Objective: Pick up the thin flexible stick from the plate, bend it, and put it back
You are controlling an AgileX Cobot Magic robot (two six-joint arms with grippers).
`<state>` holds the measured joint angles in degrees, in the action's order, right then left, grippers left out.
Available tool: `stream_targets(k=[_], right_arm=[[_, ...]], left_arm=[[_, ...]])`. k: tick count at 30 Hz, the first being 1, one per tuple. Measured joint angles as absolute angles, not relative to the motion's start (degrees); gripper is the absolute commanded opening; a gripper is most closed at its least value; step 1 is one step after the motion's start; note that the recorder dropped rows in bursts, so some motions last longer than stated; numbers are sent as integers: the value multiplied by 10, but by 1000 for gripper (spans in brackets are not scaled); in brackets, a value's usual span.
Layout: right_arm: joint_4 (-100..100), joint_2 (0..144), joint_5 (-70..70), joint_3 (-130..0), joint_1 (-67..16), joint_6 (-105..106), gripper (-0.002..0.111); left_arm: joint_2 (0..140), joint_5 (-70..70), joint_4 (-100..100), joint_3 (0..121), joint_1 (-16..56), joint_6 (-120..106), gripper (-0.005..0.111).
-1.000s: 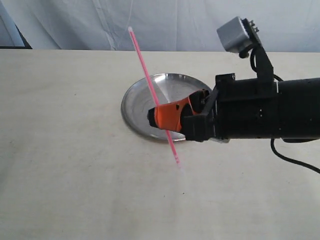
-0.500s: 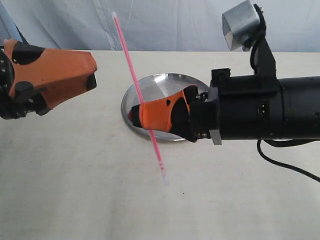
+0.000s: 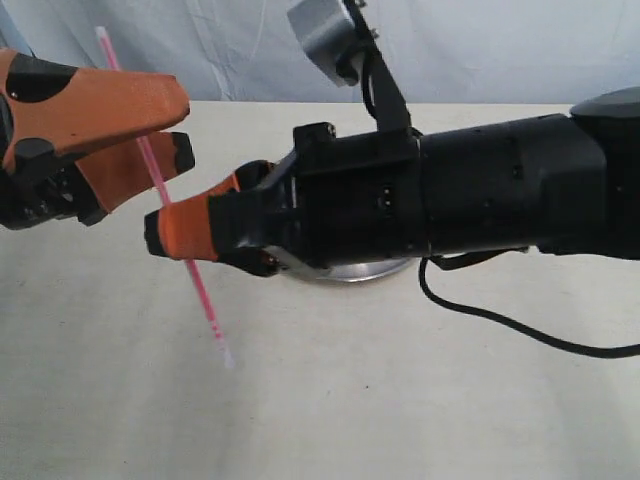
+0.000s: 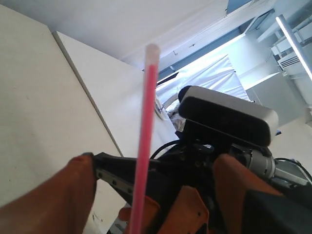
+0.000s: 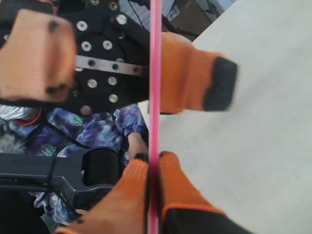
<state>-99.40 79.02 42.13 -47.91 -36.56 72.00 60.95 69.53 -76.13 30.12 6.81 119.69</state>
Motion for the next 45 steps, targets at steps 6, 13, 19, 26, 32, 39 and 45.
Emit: stream_targets(k=[6,13,19,26,32,39,45], right_arm=[[-994,798,421,-491,-379,719,-1],[-994,802,421,-492,-379,693,-1],[-995,803,436,-492,-379,654,-1],[-992,806,443,-492,-378,660,-1],[-915,800,404,-498,-379,664,10],[-845,801,401,-495,-379,657,52],[-844,809,367,-495,-379,657,37]], left_arm=[[609,664,-767,301,68,1191,18],[609,650,-763,301,69,1094,0],[608,642,-774,301,69,1048,0],[605,643,-777,302,69,1042,0],[606,650,-776,301,69,1040,0],[609,630,-758,301,69,1044,0],[609,630,-755,301,69,1051,0]])
